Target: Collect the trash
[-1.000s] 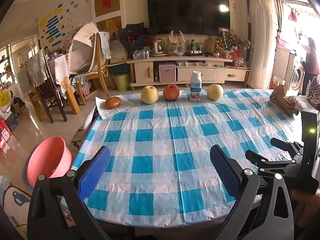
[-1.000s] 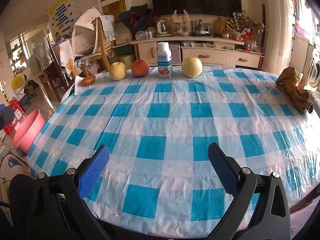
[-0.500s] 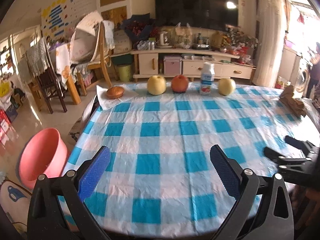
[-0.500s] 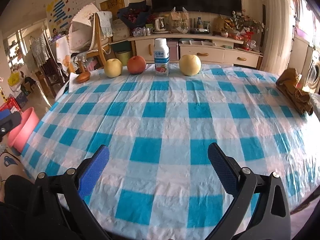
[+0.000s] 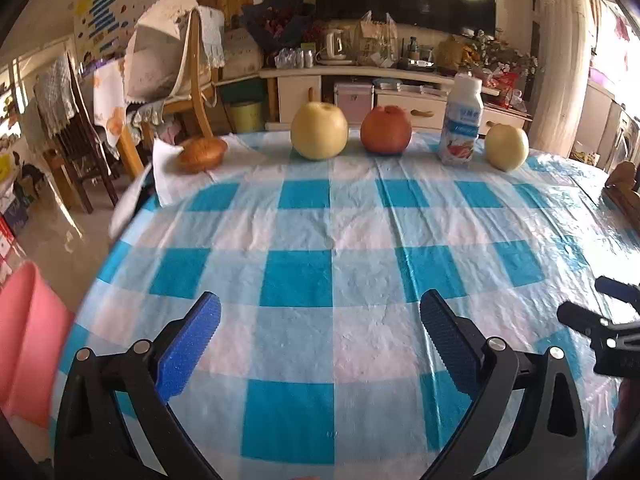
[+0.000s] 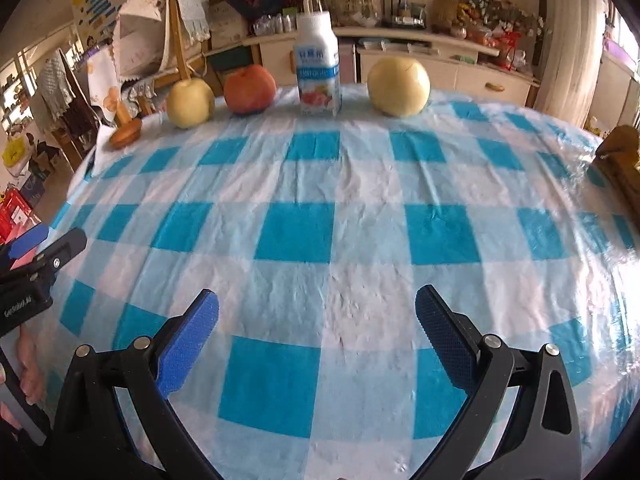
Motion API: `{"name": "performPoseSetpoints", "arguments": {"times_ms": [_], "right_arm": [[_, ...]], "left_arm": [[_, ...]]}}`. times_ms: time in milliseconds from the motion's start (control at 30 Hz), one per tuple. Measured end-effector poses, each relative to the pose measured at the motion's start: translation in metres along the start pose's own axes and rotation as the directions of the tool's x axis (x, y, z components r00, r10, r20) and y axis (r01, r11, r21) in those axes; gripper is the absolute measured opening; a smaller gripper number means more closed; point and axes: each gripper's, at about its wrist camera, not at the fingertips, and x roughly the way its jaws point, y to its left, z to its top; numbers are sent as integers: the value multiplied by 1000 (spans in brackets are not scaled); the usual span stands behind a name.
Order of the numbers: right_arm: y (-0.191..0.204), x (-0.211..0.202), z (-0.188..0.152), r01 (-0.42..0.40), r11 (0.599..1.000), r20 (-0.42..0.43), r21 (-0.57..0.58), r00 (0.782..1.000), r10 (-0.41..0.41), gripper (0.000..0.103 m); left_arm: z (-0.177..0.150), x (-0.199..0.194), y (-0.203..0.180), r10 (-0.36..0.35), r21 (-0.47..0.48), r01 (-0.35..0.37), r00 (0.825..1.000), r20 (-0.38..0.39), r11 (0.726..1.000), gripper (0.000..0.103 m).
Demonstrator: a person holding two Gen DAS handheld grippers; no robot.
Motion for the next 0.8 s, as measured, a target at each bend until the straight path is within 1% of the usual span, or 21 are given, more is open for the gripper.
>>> {"name": "performPoseSetpoints", "arguments": {"times_ms": [67,100,133,200,233,300,367,433,800], "right_arm": [[-3,5,-3,8,1000,-15,12,1000,-8,99],[-5,7,-4,13,1000,-19,12,1000,-13,99],[-6,9,-4,20,1000,-23,12,1000,-20,99],[-9,13,-7,43,999,-32,14,999,-43,99],[-8,13,-8,53,999,-24,7,998,-52,99],[-3,17,-10,88,996,-22,-33,996,-88,99],[-3,17,-10,89,995,-15,-39,996,-89,99],[-5,17,-10,85,996,-17,-35,996,-85,99],[-5,17,-10,84,996,-17,-35,996,-85,99]], "left_arm": [[-6,10,1,-7,-11,7,1000,-23,1000,99],[-8,17,-1,-5,-10,5,999,-51,1000,99],[-10,21,-2,-3,-3,2,998,-66,1000,99],[-12,24,-5,13,22,-11,998,-68,1000,99],[-13,26,-7,15,34,-12,997,-81,999,99],[-14,33,-9,10,49,-4,992,-125,999,99],[-15,42,-6,9,40,-2,984,-176,999,99],[-15,44,2,-40,-6,39,981,-190,999,99],[-16,45,1,-34,-6,34,981,-190,999,100]]}}
